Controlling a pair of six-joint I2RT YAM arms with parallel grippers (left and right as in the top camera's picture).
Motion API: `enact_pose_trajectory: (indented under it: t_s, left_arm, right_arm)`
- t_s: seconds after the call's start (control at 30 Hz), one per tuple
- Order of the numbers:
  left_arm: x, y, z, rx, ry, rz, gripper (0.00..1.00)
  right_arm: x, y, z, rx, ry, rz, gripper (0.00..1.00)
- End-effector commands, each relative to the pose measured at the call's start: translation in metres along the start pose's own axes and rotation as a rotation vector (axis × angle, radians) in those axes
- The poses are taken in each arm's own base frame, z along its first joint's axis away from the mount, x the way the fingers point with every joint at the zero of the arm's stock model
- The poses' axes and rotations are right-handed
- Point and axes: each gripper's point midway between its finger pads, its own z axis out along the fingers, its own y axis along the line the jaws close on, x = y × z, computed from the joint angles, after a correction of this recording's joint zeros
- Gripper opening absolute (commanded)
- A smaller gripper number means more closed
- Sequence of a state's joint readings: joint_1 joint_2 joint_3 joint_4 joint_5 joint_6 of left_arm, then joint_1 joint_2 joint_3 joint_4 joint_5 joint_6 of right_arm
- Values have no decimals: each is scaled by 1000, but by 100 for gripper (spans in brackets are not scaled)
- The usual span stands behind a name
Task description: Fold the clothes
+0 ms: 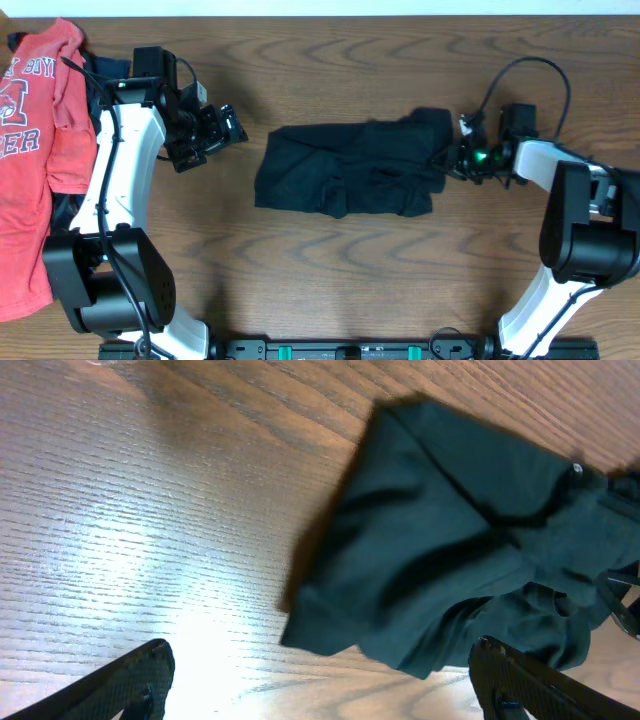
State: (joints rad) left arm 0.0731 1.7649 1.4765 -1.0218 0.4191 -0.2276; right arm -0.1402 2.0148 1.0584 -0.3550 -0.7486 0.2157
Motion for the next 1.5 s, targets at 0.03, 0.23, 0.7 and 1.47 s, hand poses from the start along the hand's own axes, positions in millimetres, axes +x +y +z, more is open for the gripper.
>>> enact_pose_trajectory:
  t_s: [0.03, 0.23, 0.7, 1.47]
  left_arm:
    - [0, -8, -7, -6, -25, 48, 95]
    - [2, -19, -2, -6, -28, 84, 96]
    - [-14, -9, -3, -85, -101, 70, 96]
    - [-52, 77, -10, -135, -168, -172, 100]
  right_arm:
    - [10, -71, -18, 225, -1, 59, 1]
    - [-9, -87, -57, 277, -19, 76, 1]
    - [-42, -14, -88, 312, -6, -96, 1]
    - [11, 128, -78, 310, 204, -348, 1]
